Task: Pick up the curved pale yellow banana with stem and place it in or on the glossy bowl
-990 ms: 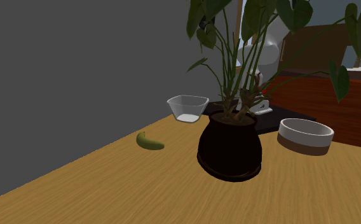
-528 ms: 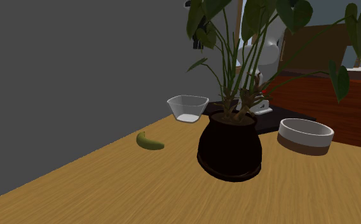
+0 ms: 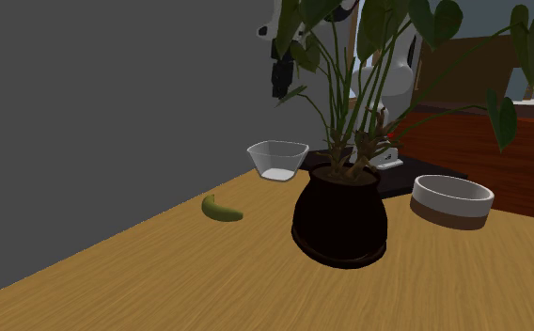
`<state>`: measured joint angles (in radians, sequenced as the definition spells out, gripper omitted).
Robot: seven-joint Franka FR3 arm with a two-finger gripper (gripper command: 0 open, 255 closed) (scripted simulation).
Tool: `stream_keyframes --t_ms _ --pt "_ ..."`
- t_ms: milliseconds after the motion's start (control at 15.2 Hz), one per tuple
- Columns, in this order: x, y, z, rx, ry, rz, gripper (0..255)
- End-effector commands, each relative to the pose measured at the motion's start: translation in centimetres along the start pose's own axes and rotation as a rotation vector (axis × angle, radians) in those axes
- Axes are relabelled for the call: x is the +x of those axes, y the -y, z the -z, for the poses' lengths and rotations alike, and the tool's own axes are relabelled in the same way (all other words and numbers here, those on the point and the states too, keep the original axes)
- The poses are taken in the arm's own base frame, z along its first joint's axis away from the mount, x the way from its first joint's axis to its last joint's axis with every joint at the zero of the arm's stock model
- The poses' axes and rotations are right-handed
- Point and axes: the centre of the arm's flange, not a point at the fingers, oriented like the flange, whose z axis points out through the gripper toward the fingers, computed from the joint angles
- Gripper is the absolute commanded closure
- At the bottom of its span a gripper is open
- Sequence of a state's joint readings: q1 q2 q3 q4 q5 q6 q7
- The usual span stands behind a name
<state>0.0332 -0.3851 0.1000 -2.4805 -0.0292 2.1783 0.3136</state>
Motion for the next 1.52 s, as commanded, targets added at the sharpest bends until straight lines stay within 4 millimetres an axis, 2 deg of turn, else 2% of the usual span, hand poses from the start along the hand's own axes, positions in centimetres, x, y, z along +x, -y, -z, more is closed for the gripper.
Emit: stream_keyframes --t_ms 0,1452 --pt "1.3 1.2 -2.0 0.007 -0.005 -0.001 0" --pt "14.6 15.1 -22.9 0.066 -0.036 -0.003 0"
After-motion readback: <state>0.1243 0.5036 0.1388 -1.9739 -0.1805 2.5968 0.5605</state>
